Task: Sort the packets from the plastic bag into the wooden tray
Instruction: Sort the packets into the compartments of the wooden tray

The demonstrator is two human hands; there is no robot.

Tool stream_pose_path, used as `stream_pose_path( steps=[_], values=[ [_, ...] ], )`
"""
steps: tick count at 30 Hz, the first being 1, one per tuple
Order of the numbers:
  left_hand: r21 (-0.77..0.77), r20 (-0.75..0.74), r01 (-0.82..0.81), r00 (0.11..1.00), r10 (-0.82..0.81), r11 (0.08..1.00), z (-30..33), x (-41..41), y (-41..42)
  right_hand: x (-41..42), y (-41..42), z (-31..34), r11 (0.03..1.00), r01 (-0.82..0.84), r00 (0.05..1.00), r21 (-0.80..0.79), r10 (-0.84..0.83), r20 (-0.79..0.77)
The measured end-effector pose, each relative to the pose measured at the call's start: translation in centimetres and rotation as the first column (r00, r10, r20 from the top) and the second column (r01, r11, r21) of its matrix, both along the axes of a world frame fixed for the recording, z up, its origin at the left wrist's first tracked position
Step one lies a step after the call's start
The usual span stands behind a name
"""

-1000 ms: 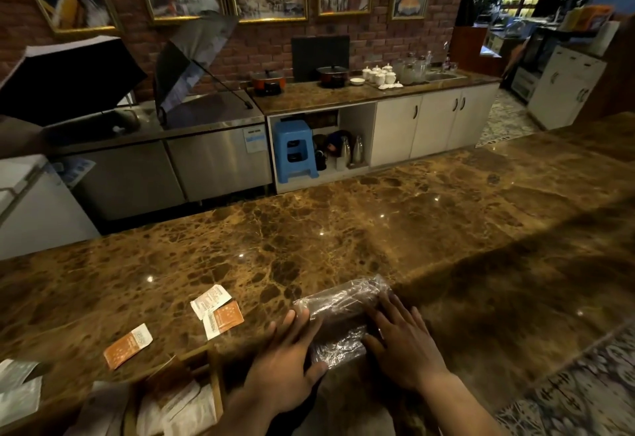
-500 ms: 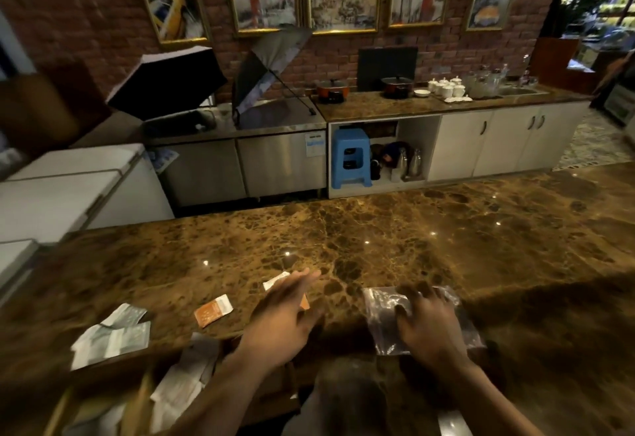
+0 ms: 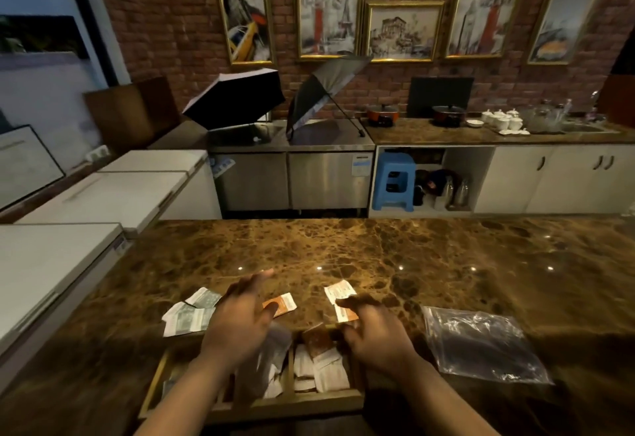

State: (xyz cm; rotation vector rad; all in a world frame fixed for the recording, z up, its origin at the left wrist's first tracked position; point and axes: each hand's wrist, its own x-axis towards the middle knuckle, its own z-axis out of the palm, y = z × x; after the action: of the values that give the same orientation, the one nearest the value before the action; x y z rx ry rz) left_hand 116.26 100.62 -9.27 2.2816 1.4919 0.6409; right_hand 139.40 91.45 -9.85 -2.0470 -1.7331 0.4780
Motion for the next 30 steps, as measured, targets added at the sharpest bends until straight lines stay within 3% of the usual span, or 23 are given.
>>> stream_pose_path(
  steps=[9, 18, 24, 30],
  values=[
    [-0.153, -0.135, -0.001, 0.991, -0.02, 0.988, -2.2, -2.8, -1.1, -4.4, 0.6, -1.8, 0.989, -0.079, 0.989, -0.124, 0.093, 0.112],
    [-0.149, -0.315, 0.154, 0.929, -0.194, 0.977, -3.8, -2.4, -1.4, -5.1, 0.1, -3.1, 0.995, -0.094, 0.972, -0.044, 0.101, 0.213],
    [-0.078, -0.203, 0.105, 0.972, -0.119, 0.991, -4.4, -1.3, -1.2, -4.8, -0.7, -3.5, 0.988, -0.123, 0.94, -0.09, 0.146, 0.31],
    [0.02, -0.043, 0.08, 0.996, -0.079, 0.997, -2.4, -1.4, -1.0, -4.8, -1.0, -3.2, 0.993, -0.094, 0.965, -0.065, 0.107, 0.24]
  ],
)
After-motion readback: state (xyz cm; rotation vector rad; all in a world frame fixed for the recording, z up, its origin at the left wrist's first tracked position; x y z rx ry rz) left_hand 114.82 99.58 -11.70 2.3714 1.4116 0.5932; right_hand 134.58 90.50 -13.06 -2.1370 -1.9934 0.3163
